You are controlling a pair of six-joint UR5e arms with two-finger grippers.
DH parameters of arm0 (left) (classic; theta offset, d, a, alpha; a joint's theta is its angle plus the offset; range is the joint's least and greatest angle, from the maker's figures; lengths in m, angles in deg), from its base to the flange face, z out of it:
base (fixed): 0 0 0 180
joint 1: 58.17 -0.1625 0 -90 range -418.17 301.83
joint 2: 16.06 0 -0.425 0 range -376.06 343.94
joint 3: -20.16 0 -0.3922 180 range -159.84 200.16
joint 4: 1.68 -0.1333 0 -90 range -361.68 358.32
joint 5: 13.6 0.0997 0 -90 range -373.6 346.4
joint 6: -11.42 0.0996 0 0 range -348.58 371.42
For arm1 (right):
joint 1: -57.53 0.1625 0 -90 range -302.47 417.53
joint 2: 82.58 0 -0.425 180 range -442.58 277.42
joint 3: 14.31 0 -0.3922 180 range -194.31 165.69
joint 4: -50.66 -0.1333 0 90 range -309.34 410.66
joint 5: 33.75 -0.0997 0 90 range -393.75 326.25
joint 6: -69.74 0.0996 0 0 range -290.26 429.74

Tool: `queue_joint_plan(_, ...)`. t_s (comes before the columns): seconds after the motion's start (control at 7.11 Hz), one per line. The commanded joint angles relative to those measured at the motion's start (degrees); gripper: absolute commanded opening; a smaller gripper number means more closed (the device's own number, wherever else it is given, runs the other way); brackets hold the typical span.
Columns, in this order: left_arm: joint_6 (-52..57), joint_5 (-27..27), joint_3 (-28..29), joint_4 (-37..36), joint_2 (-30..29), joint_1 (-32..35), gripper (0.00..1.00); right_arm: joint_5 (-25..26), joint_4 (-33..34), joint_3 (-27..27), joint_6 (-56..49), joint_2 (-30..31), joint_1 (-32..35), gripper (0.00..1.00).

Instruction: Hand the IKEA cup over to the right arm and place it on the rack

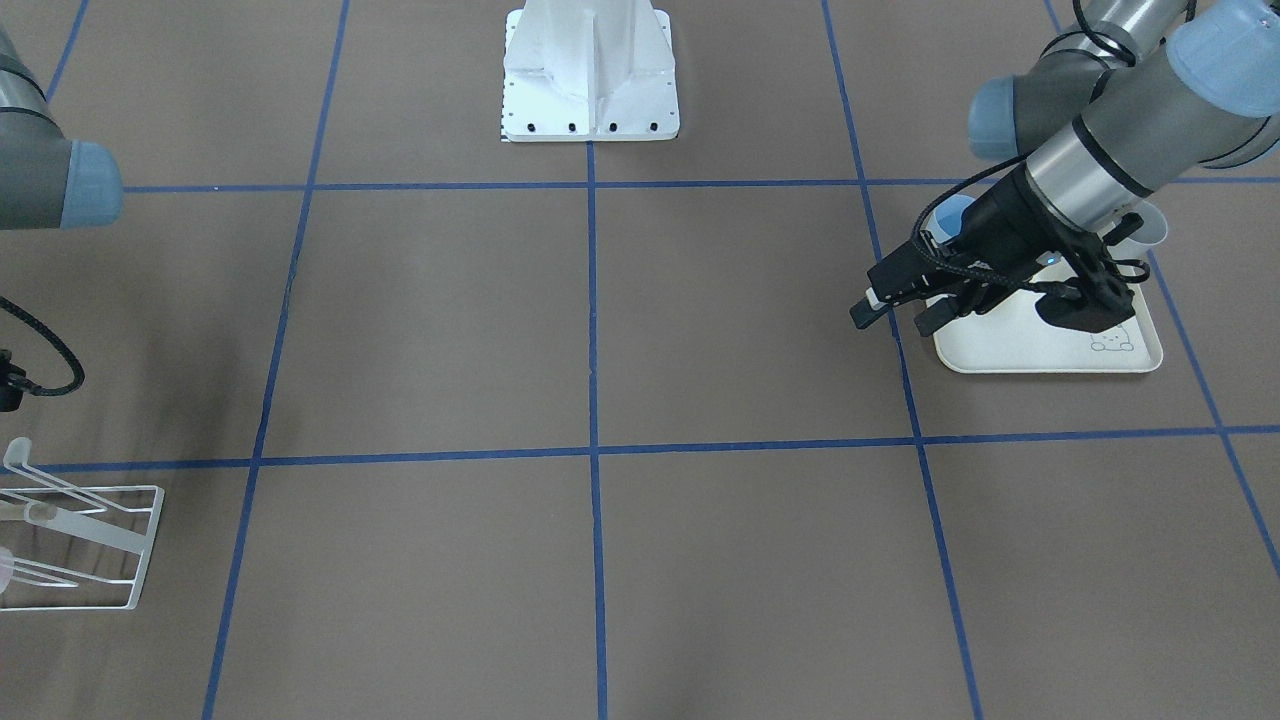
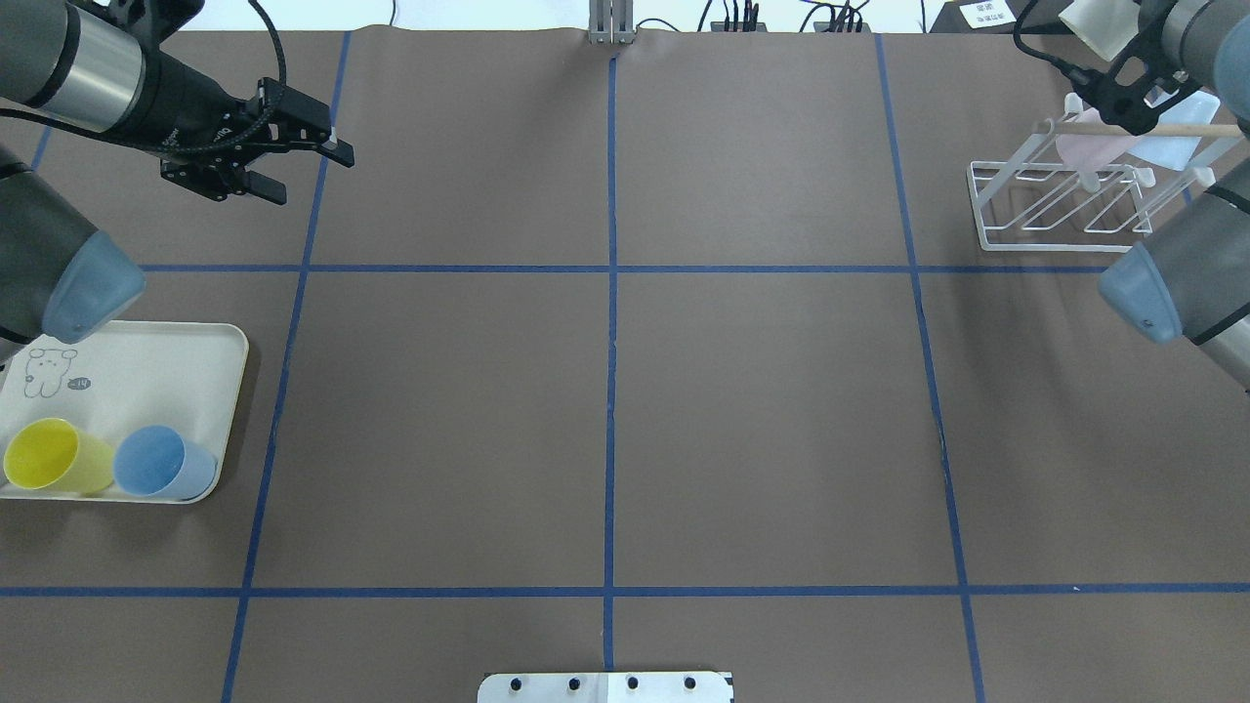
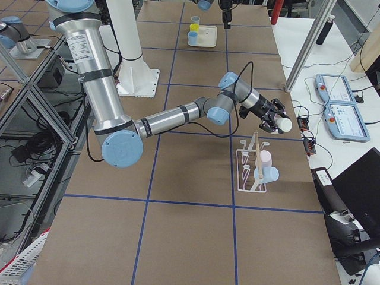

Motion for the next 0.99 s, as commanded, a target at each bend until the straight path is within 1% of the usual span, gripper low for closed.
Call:
queue_joint_plan(0.0,0.0,0.0,0.0,0.0,0.0,0.0,1.00,5.3,-0.3,-1.3,0.1,0.5,-1.7,0.18)
queue_joint_plan(0.14,0.0,0.0,0.1,0.1,0.0,0.0,1.00,9.0,-0.3,-1.4,0.7,0.5,-4.0,0.18)
queue_joint_plan(0.28,0.0,0.0,0.2,0.1,0.0,0.0,1.00,10.0,-0.3,-1.7,2.1,0.5,-4.8,0.20)
queue_joint_plan(0.56,-0.1,0.0,0.2,0.1,0.1,0.0,1.00,9.9,-0.2,-2.5,2.4,0.3,-4.8,0.23)
queue_joint_plan(0.84,-0.1,0.0,0.2,0.1,0.1,0.0,1.00,10.0,-0.1,-2.8,3.8,0.1,-4.8,0.22)
